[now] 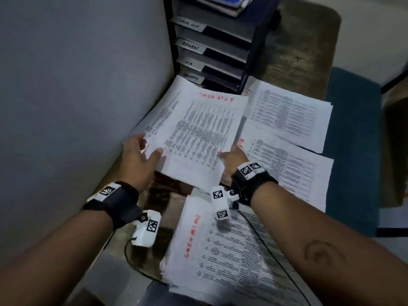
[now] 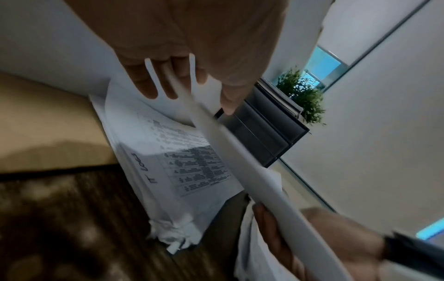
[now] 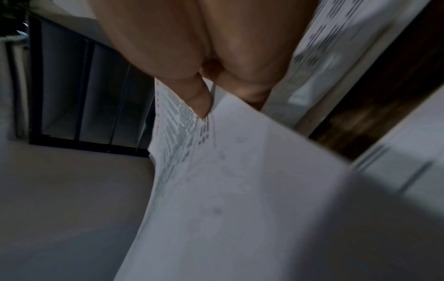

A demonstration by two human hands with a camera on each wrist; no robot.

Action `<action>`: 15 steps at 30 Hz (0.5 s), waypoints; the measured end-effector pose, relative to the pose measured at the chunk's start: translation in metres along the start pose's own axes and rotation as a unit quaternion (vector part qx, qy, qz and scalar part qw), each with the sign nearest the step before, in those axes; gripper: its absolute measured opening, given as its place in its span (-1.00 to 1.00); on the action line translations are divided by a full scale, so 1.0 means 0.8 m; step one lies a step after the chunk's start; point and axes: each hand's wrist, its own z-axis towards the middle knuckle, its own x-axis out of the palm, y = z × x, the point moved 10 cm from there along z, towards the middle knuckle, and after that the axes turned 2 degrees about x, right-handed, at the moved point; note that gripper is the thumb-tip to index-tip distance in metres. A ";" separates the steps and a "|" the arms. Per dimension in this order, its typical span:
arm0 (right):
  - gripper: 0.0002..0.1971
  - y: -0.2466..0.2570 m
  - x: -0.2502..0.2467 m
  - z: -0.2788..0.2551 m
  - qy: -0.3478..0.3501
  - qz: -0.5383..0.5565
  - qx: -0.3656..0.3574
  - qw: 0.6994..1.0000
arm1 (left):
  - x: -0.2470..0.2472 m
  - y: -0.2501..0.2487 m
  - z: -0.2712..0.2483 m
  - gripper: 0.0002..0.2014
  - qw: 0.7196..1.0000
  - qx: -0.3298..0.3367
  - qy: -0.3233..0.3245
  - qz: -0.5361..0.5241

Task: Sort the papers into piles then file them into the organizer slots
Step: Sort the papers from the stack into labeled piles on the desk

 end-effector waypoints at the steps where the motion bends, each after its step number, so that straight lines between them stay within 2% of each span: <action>1: -0.46 0.003 0.010 0.007 -0.002 -0.002 0.007 1.000 | -0.006 -0.003 0.003 -0.52 0.999 0.029 -0.003 0.022; 3: -0.50 0.007 0.020 0.017 -0.033 -0.065 0.015 0.997 | -0.014 -0.002 0.004 -0.56 0.996 0.061 -0.001 0.070; 7: -0.48 0.016 0.040 0.039 -0.052 -0.129 0.017 0.990 | -0.038 0.016 0.002 -0.56 0.990 0.057 -0.051 0.117; 10: -0.49 0.020 0.054 0.052 -0.051 -0.140 0.024 0.989 | -0.029 0.049 -0.003 -0.65 0.996 -0.006 -0.009 0.090; 12: -0.51 0.025 0.059 0.054 -0.057 -0.155 0.020 0.986 | -0.021 0.057 -0.010 -0.71 0.994 -0.022 0.018 0.109; 15: -0.54 0.026 0.064 0.059 -0.063 -0.186 0.024 0.980 | -0.018 0.062 -0.022 -0.81 0.992 -0.026 0.021 0.121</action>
